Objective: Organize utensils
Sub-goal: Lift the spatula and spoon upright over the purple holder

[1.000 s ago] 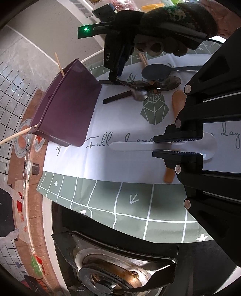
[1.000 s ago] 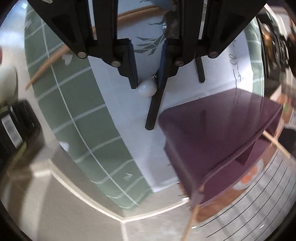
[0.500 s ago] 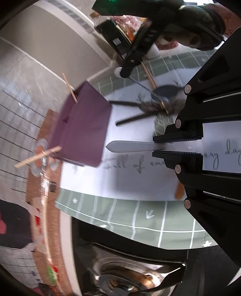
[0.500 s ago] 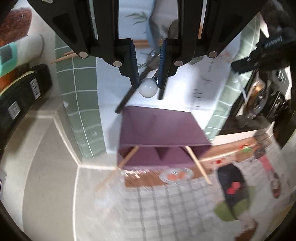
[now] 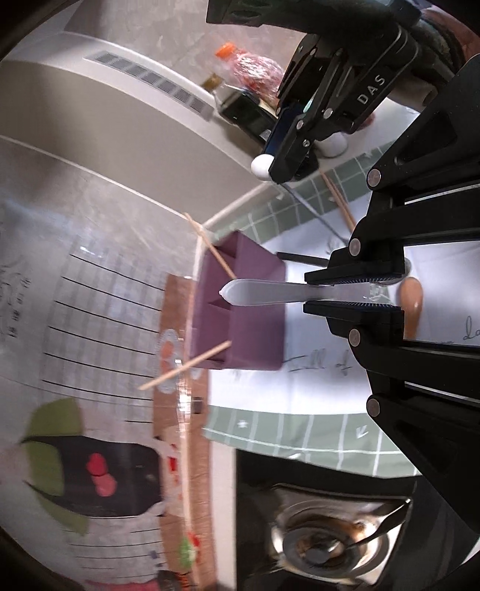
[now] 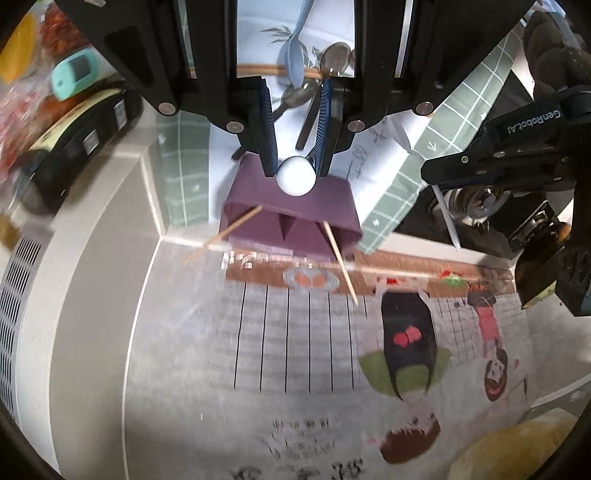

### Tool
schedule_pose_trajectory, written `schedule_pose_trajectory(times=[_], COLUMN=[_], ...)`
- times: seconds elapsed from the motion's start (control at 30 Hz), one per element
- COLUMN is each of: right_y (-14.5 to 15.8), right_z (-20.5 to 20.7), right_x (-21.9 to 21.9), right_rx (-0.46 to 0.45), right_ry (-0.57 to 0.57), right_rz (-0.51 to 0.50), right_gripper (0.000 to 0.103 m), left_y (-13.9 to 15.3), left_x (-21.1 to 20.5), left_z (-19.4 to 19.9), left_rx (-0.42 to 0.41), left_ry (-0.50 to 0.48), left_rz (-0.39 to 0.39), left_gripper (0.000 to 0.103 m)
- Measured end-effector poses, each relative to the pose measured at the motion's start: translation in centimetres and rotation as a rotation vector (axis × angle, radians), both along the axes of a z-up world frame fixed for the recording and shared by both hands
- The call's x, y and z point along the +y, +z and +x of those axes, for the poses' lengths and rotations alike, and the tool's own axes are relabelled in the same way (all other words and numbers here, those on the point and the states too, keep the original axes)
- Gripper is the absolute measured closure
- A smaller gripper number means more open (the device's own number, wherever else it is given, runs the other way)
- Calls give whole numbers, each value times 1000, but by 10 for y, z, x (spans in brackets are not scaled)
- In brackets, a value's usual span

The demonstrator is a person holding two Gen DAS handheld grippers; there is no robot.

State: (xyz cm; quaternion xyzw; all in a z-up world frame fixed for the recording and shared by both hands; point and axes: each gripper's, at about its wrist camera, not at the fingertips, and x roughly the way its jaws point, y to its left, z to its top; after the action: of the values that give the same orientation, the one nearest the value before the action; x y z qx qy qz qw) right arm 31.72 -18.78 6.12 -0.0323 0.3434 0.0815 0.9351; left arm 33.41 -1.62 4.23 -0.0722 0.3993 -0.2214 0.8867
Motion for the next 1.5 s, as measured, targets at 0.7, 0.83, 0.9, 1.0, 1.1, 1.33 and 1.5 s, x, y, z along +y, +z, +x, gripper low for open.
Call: schedule_pose_trajectory(times=[0.7, 0.83, 0.9, 1.0, 1.1, 1.33, 1.5], right_y=[161, 183, 188, 187, 172, 102, 47], right_z=[8, 21, 30, 47, 66, 118, 148], right_x=[1, -6, -11, -21, -27, -36, -38], right_rx=[-328, -369, -373, -358, -326, -190, -92], right_ry=[-31, -64, -79, -92, -88, -61, -43], right_rz=[-138, -171, -174, -164, -158, -124, -121], right_gripper=[84, 84, 84, 84, 84, 84, 84], left_y=[157, 175, 176, 171, 156, 88, 32], left_x=[-13, -20, -24, -28, -30, -40, -50], left_z=[25, 38, 48, 67, 87, 143, 172], left_rx=[-366, -413, -417, -399, -362, -210, -104], left_ry=[-30, -32, -32, -25, -21, -39, -76], left_rz=[52, 56, 60, 59, 55, 61, 86], left_gripper=[94, 94, 94, 94, 94, 94, 94])
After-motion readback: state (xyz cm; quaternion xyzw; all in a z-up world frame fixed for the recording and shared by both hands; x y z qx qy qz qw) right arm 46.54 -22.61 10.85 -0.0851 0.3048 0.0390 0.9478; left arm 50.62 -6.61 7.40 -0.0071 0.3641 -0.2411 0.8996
